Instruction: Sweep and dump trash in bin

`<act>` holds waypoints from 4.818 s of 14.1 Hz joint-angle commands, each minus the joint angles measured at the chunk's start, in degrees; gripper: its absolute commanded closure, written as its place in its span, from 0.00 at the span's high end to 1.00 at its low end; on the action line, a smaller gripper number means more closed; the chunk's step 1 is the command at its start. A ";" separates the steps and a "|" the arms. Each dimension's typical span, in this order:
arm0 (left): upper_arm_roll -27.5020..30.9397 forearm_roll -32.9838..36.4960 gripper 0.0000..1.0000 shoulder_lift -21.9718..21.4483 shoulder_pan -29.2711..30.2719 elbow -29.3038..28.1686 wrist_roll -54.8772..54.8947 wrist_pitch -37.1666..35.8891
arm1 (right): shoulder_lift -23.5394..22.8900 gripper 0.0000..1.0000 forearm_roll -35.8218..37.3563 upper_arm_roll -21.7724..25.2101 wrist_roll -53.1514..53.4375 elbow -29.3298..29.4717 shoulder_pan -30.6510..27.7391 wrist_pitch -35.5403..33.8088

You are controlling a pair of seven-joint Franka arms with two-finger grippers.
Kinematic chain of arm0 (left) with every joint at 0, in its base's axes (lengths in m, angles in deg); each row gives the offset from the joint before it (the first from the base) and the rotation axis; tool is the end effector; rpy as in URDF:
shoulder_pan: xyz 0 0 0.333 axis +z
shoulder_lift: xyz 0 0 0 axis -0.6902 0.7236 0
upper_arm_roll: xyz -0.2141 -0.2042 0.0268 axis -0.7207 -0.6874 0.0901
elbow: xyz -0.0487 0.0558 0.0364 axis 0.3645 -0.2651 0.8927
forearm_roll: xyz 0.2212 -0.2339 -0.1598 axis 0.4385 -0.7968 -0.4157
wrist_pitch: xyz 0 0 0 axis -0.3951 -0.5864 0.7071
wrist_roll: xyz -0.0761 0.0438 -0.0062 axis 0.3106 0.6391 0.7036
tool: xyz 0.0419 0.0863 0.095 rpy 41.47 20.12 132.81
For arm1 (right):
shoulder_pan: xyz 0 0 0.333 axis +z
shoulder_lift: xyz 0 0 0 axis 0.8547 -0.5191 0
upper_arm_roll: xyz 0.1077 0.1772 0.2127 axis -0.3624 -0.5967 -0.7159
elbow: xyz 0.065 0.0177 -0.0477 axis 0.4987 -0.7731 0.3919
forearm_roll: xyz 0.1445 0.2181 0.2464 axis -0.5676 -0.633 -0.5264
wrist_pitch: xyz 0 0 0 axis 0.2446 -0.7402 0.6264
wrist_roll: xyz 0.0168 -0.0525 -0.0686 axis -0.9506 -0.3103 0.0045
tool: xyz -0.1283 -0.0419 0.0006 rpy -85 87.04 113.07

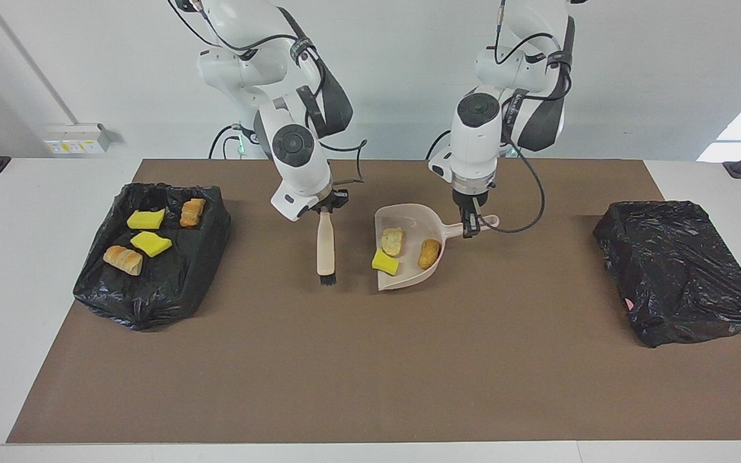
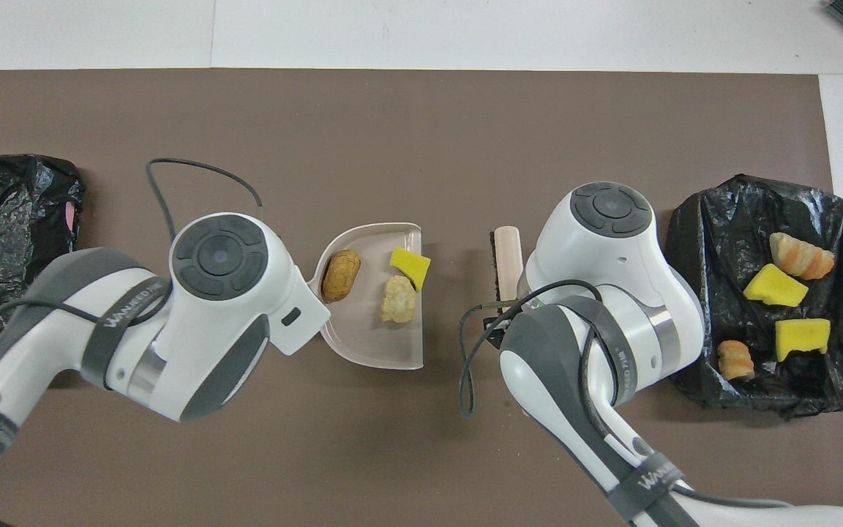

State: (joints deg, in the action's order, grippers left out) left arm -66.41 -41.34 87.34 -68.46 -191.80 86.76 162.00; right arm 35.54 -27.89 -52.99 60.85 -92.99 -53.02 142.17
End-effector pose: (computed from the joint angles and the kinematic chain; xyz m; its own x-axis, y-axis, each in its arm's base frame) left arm 0.4770 -0.2335 0.4133 -0.0783 -0.9877 -0.1356 -0.9962 0.0829 -0.0284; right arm 0.4634 0.2253 0.3731 0.9342 0.0620 -0.3512 0.0442 -0.9973 -0.0585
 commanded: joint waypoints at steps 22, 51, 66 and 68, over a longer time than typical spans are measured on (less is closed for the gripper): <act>1.76 -11.48 0.00 -3.05 51.69 20.36 43.98 -19.44 | -4.71 0.00 -6.34 -0.49 22.19 -3.23 25.41 12.95; 1.85 35.63 0.00 5.14 50.75 9.38 29.61 18.64 | 3.55 1.00 7.09 0.56 -10.04 20.49 4.60 -20.17; 1.50 44.43 0.00 2.52 49.52 17.82 29.15 13.21 | 6.63 1.00 10.97 11.26 -15.43 23.66 -8.60 -16.06; 0.71 41.98 0.00 0.67 47.77 16.68 28.45 7.86 | 6.63 1.00 10.88 14.69 -15.43 23.66 -8.60 -15.43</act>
State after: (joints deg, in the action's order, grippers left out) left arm -65.07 2.02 90.32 -18.58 -174.17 116.62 174.88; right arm 42.43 -17.73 -40.75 46.40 -69.90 -61.81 125.86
